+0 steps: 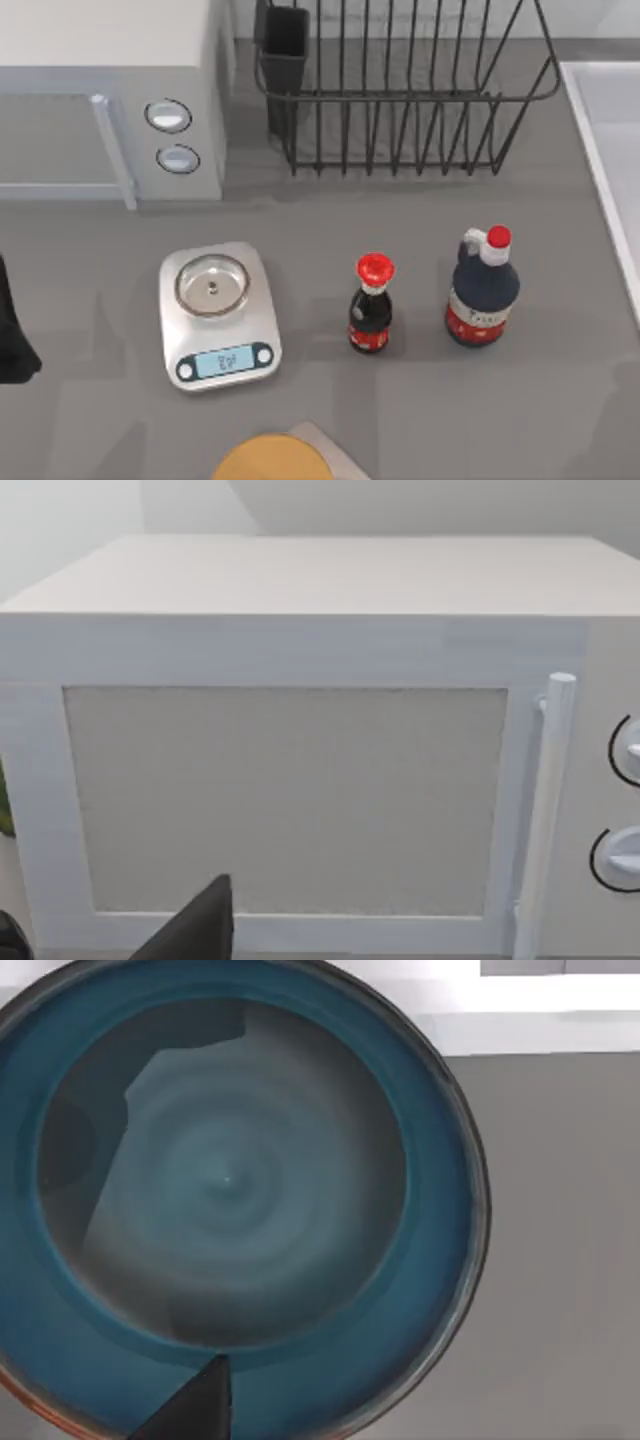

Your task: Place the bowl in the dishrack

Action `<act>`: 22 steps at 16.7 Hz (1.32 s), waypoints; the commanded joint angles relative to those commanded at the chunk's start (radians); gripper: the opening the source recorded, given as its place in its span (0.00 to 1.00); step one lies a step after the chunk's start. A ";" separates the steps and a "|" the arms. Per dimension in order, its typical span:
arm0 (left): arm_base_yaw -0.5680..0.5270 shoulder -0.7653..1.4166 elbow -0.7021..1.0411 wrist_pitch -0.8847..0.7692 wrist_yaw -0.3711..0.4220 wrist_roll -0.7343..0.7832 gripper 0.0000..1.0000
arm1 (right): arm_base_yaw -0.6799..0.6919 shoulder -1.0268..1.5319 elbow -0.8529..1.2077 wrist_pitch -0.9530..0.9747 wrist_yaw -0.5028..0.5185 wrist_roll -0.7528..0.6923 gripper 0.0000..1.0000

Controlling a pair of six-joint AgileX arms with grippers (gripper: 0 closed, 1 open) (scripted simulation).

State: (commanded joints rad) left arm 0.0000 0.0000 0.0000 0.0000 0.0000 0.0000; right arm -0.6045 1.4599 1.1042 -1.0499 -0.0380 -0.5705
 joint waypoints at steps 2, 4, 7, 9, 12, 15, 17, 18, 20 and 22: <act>0.000 0.000 0.000 0.000 0.000 0.000 1.00 | -0.032 0.075 0.061 -0.052 -0.007 -0.028 1.00; 0.000 0.000 0.000 0.000 0.000 0.000 1.00 | -0.048 0.110 0.090 -0.077 -0.011 -0.042 1.00; 0.000 0.000 0.000 0.000 0.000 0.000 1.00 | -0.049 0.112 0.092 -0.079 -0.011 -0.043 1.00; 0.000 0.000 0.000 0.000 0.000 0.000 1.00 | -0.044 0.109 0.089 -0.076 -0.010 -0.041 1.00; 0.000 0.000 0.000 0.000 0.000 0.000 1.00 | -0.043 0.125 0.060 -0.038 -0.011 -0.037 1.00; 0.000 0.000 0.000 0.000 0.000 0.000 1.00 | -0.038 0.173 -0.016 0.092 -0.011 -0.030 1.00; 0.000 0.000 0.000 0.000 0.000 0.000 1.00 | -0.034 0.212 -0.076 0.201 -0.010 -0.026 1.00; 0.000 0.000 0.000 0.000 0.000 0.000 1.00 | -0.032 0.230 -0.104 0.247 -0.010 -0.023 1.00; 0.000 0.000 0.000 0.000 0.000 0.000 1.00 | -0.029 0.257 -0.145 0.309 -0.010 -0.020 1.00; 0.000 0.000 0.000 0.000 0.000 0.000 1.00 | -0.029 0.267 -0.160 0.329 -0.010 -0.020 1.00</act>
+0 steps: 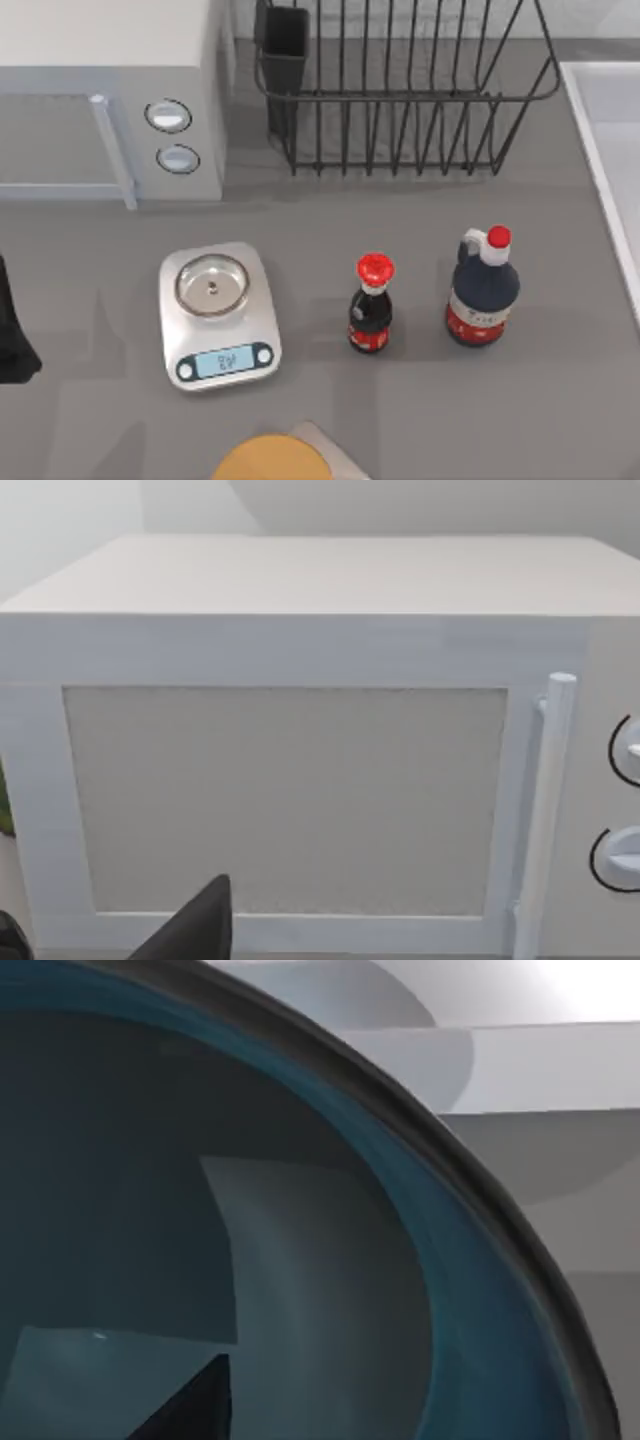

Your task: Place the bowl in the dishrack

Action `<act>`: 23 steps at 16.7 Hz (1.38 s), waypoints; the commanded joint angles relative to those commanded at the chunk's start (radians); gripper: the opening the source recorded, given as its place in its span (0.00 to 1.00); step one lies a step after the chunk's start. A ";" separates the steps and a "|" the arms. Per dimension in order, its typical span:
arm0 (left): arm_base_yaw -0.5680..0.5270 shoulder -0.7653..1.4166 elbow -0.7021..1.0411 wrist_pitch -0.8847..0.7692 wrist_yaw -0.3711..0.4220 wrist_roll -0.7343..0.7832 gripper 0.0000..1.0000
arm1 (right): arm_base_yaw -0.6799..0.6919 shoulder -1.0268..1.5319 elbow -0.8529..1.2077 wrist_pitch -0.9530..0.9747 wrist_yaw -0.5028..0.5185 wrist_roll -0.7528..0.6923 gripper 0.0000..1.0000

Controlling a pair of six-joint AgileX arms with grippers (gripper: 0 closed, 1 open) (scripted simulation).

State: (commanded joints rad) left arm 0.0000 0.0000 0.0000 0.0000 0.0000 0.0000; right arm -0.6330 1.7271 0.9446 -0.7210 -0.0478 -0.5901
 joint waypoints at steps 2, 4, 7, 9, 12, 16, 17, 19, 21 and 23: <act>0.000 0.000 0.000 0.000 0.000 0.000 1.00 | 0.000 0.000 0.000 0.000 0.000 0.000 1.00; 0.000 0.000 0.000 0.000 0.000 0.000 1.00 | 0.000 0.000 0.000 0.000 0.000 0.000 0.92; 0.000 0.000 0.000 0.000 0.000 0.000 1.00 | 0.000 0.000 0.000 0.000 0.000 0.000 0.70; 0.000 0.000 0.000 0.000 0.000 0.000 1.00 | 0.000 0.000 0.000 0.000 0.000 0.000 0.55; 0.000 0.000 0.000 0.000 0.000 0.000 1.00 | 0.000 0.000 0.000 0.000 0.000 0.000 0.32; 0.000 0.000 0.000 0.000 0.000 0.000 1.00 | 0.000 0.000 0.000 0.000 0.000 0.000 0.02; 0.000 0.000 0.000 0.000 0.000 0.000 1.00 | 0.000 0.000 0.000 0.000 0.000 0.000 0.00; 0.000 0.000 0.000 0.000 0.000 0.000 1.00 | 0.000 0.000 0.000 0.000 0.000 0.000 0.00; 0.000 0.000 0.000 0.000 0.000 0.000 1.00 | 0.000 0.000 0.000 0.000 0.000 0.000 0.00; 0.000 0.000 0.000 0.000 0.000 0.000 1.00 | 0.000 0.000 0.000 0.000 0.000 0.000 0.00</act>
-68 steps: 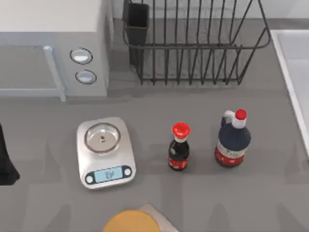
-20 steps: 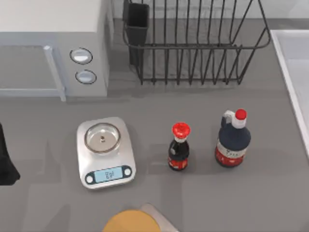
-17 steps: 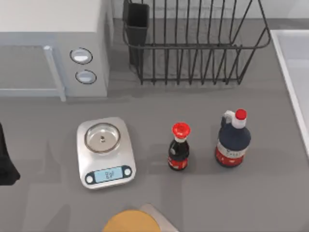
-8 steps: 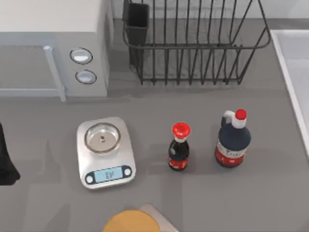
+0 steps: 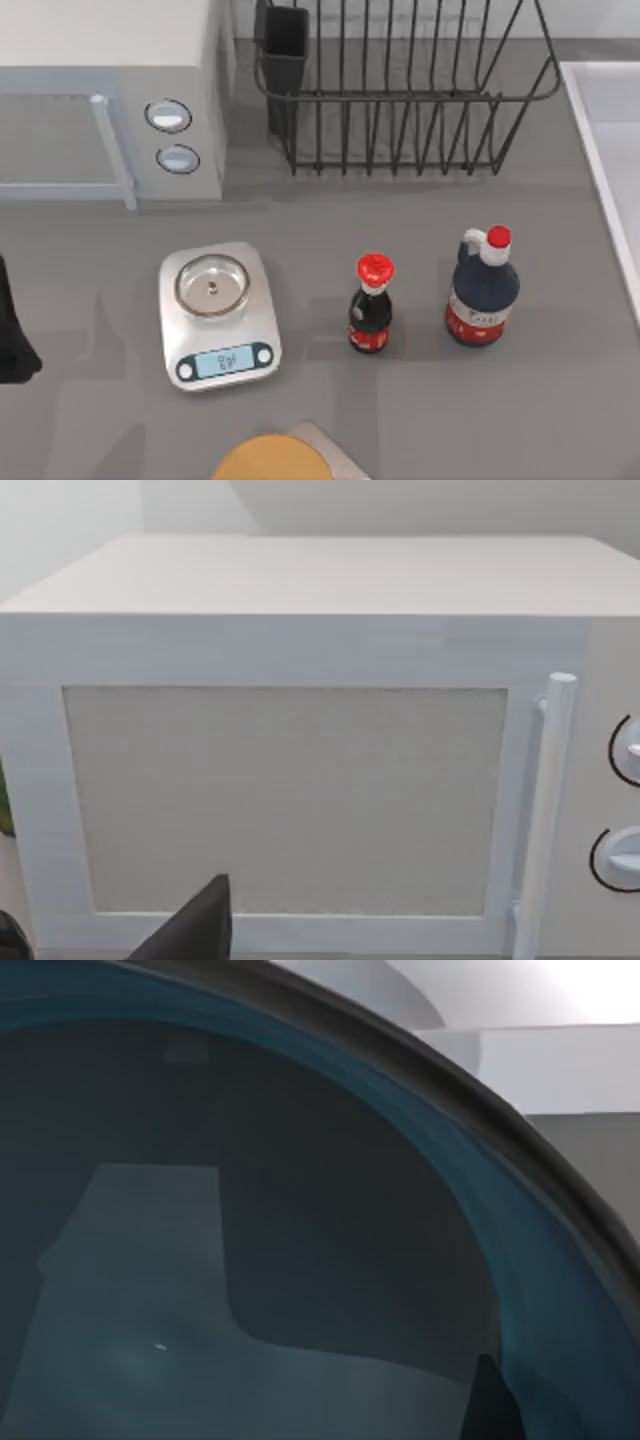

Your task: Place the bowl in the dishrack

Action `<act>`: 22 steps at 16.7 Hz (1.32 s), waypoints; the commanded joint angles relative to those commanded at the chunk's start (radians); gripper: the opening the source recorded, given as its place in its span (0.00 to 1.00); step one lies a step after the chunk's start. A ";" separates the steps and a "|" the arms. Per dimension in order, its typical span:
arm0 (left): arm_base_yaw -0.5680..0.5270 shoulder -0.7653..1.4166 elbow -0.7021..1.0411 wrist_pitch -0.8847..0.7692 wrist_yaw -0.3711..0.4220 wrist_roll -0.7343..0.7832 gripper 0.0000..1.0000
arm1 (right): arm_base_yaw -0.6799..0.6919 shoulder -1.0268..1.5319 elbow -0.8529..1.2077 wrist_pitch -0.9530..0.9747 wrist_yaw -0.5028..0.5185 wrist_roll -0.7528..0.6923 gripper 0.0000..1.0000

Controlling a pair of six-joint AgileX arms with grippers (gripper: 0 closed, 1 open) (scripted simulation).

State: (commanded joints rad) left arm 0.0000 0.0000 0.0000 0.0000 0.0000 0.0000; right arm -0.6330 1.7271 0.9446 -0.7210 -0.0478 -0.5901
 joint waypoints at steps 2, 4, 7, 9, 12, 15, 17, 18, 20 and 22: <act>0.000 0.000 0.000 0.000 0.000 0.000 1.00 | -0.001 -0.003 -0.001 0.000 -0.001 0.002 0.00; 0.000 0.000 0.000 0.000 0.000 0.000 1.00 | -0.002 -0.002 0.013 -0.014 -0.001 0.001 0.00; 0.000 0.000 0.000 0.000 0.000 0.000 1.00 | -0.007 -0.006 0.113 -0.114 -0.002 -0.006 0.00; 0.000 0.000 0.000 0.000 0.000 0.000 1.00 | -0.009 -0.015 0.219 -0.233 -0.002 -0.011 0.00; 0.000 0.000 0.000 0.000 0.000 0.000 1.00 | -0.012 -0.034 0.396 -0.465 -0.002 -0.014 0.00; 0.000 0.000 0.000 0.000 0.000 0.000 1.00 | -0.013 -0.063 0.563 -0.670 -0.002 -0.014 0.00; 0.000 0.000 0.000 0.000 0.000 0.000 1.00 | -0.012 -0.086 0.649 -0.757 -0.002 -0.012 0.00; 0.000 0.000 0.000 0.000 0.000 0.000 1.00 | -0.011 -0.096 0.678 -0.785 -0.002 -0.011 0.00; 0.000 0.000 0.000 0.000 0.000 0.000 1.00 | -0.010 -0.107 0.703 -0.809 -0.002 -0.009 0.00; 0.000 0.000 0.000 0.000 0.000 0.000 1.00 | -0.010 -0.107 0.703 -0.809 -0.002 -0.009 0.00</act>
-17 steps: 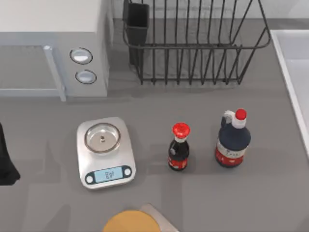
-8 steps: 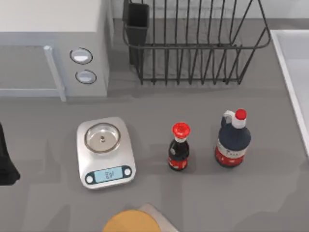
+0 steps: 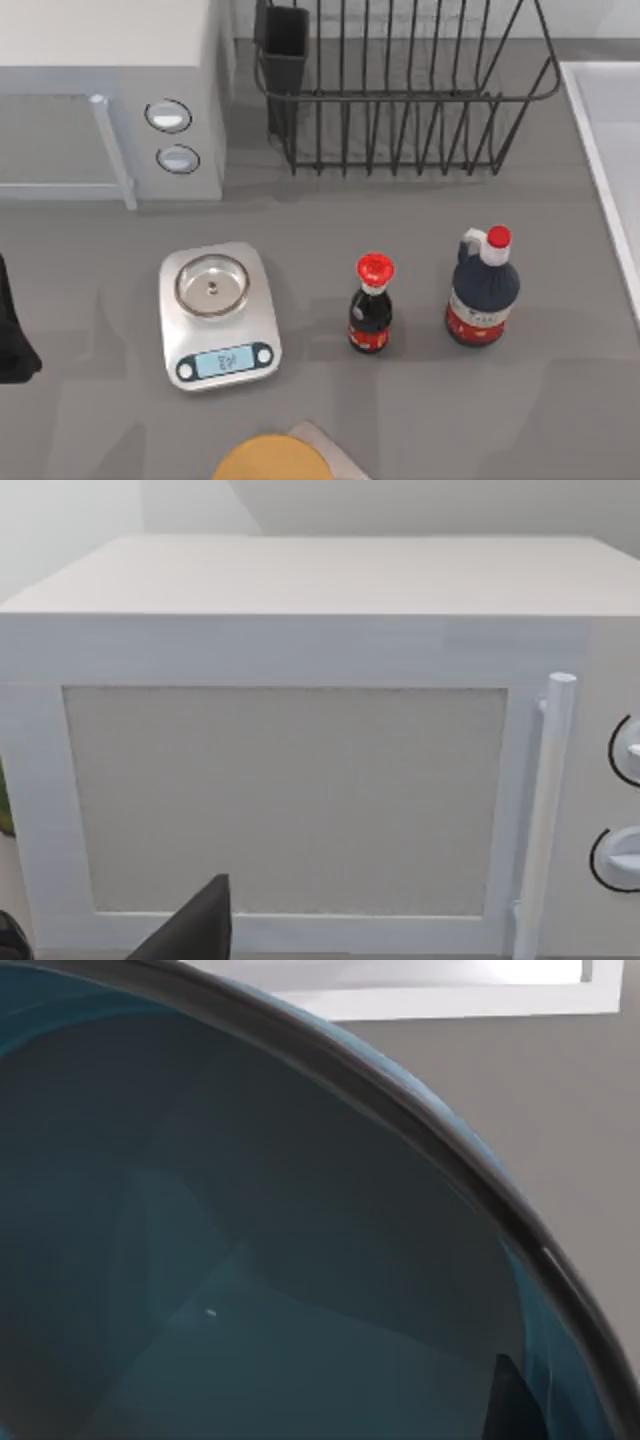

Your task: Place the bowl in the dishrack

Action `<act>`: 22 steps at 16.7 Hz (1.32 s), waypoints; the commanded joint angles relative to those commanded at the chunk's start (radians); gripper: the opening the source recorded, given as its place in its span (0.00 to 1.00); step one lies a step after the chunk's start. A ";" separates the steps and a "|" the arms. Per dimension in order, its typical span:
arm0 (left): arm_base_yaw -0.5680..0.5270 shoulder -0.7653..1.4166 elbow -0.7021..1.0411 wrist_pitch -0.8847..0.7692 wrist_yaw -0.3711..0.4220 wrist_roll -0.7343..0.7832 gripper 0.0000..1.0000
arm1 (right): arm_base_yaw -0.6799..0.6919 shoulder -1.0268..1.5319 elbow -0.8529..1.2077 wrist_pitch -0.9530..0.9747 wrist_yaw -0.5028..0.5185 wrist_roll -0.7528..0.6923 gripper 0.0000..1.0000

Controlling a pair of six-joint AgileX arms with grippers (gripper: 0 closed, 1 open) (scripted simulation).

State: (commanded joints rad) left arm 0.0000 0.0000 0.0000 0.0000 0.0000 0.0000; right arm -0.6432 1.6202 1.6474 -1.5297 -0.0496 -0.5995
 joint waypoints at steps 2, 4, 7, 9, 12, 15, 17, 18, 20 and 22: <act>0.000 0.000 0.000 0.000 0.000 0.000 1.00 | 0.002 0.003 -0.002 0.002 0.000 0.001 0.00; 0.000 0.000 0.000 0.000 0.000 0.000 1.00 | 0.011 0.003 -0.003 0.010 0.006 0.005 0.00; 0.000 0.000 0.000 0.000 0.000 0.000 1.00 | 0.094 0.001 -0.004 0.081 0.064 0.036 0.00; 0.000 0.000 0.000 0.000 0.000 0.000 1.00 | 0.188 -0.003 -0.007 0.162 0.129 0.070 0.00; 0.000 0.000 0.000 0.000 0.000 0.000 1.00 | 0.375 -0.012 -0.016 0.323 0.254 0.137 0.00; 0.000 0.000 0.000 0.000 0.000 0.000 1.00 | 0.600 -0.027 -0.036 0.518 0.404 0.220 0.00; 0.000 0.000 0.000 0.000 0.000 0.000 1.00 | 0.764 -0.042 -0.055 0.662 0.511 0.282 0.00; 0.000 0.000 0.000 0.000 0.000 0.000 1.00 | 0.847 -0.050 -0.065 0.737 0.566 0.313 0.00; 0.000 0.000 0.000 0.000 0.000 0.000 1.00 | 1.014 -0.070 -0.089 0.887 0.675 0.376 0.00; 0.000 0.000 0.000 0.000 0.000 0.000 1.00 | 1.175 -0.092 -0.114 1.034 0.782 0.438 0.00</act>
State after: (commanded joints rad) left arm 0.0000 0.0000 0.0000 0.0000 0.0000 0.0000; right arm 0.5320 1.5282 1.5334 -0.4953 0.7319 -0.1618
